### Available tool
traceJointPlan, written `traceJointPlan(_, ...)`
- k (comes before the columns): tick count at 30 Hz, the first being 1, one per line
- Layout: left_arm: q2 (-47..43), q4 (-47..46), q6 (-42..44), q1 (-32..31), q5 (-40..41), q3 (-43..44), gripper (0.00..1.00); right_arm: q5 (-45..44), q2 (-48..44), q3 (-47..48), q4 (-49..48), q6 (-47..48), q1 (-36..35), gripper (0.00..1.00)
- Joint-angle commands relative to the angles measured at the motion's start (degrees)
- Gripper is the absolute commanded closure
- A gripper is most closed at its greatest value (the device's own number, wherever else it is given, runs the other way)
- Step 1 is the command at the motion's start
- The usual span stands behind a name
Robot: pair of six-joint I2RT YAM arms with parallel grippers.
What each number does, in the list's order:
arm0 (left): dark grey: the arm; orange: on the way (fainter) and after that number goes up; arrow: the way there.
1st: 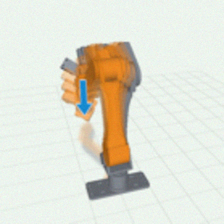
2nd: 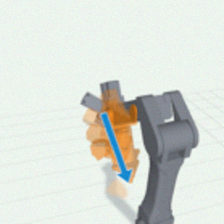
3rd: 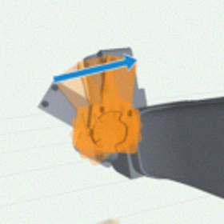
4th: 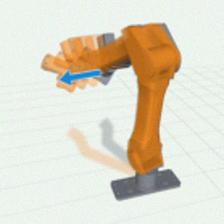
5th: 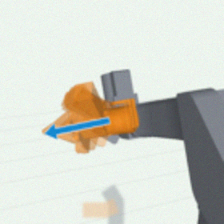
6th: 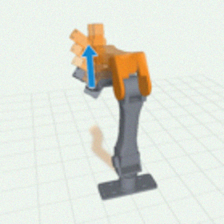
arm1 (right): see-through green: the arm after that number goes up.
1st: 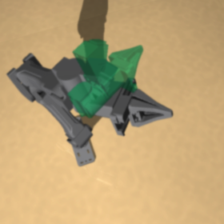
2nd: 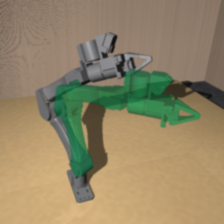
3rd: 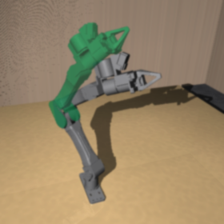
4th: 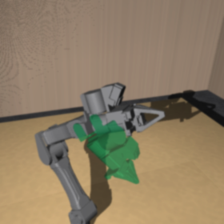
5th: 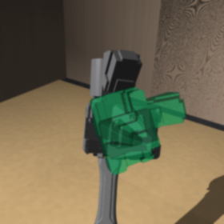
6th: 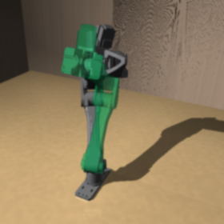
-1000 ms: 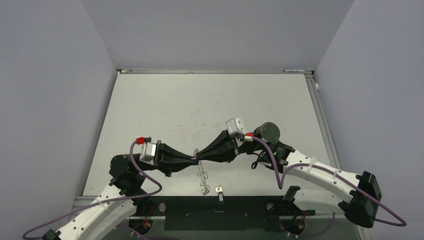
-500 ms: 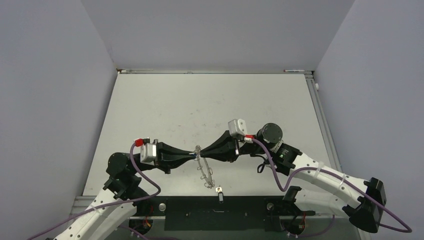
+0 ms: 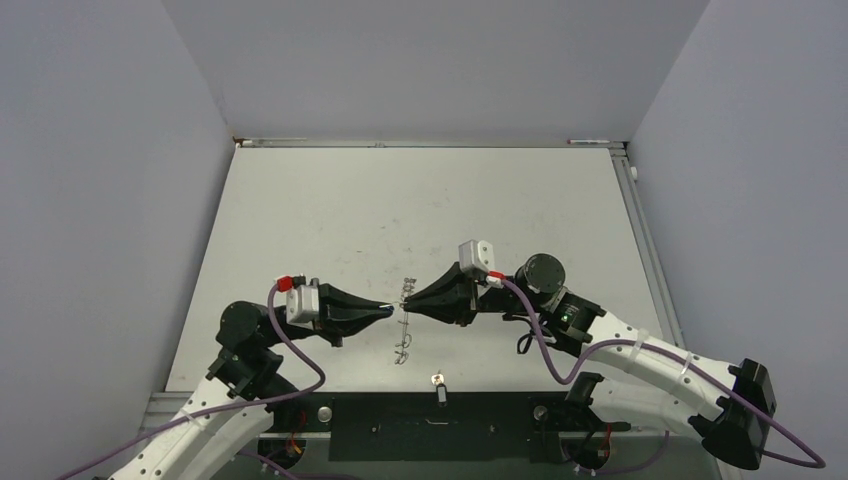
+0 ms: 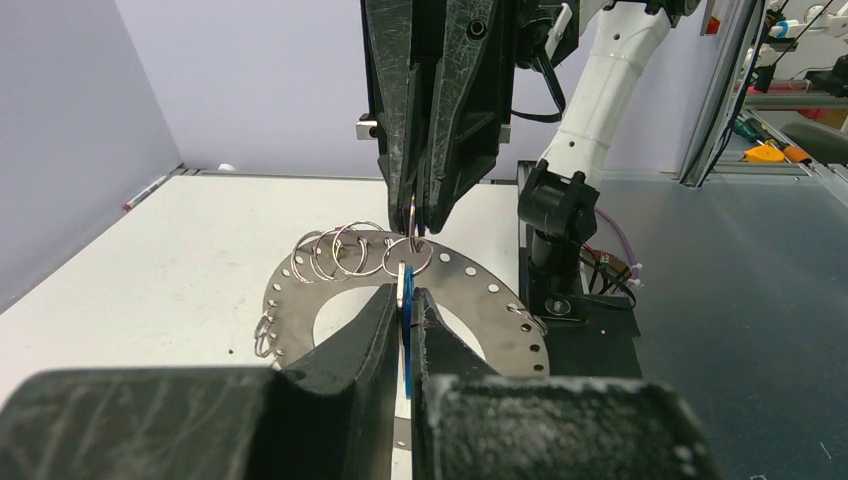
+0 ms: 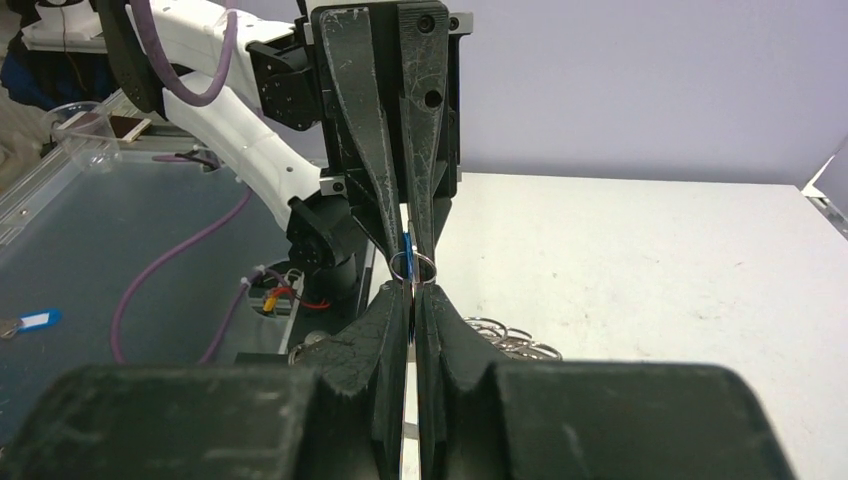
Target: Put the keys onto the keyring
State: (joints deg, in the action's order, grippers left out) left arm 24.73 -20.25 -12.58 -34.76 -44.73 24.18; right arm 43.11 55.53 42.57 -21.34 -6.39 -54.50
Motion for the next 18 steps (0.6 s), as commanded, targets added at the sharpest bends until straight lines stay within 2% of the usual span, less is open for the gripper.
traceJointPlan(1, -0.09, -0.54, 0.71, 1.28, 0.98, 1.93, 1.0, -2.5, -3.6, -0.48, -11.35, -2.21, 0.93, 0.95)
traceJointPlan(18, 3.55, -4.53, -3.62, 1.11, -2.71, 1.22, 1.0, -4.54, 1.61, -3.34, -33.71, -12.53, 2.61, 0.95)
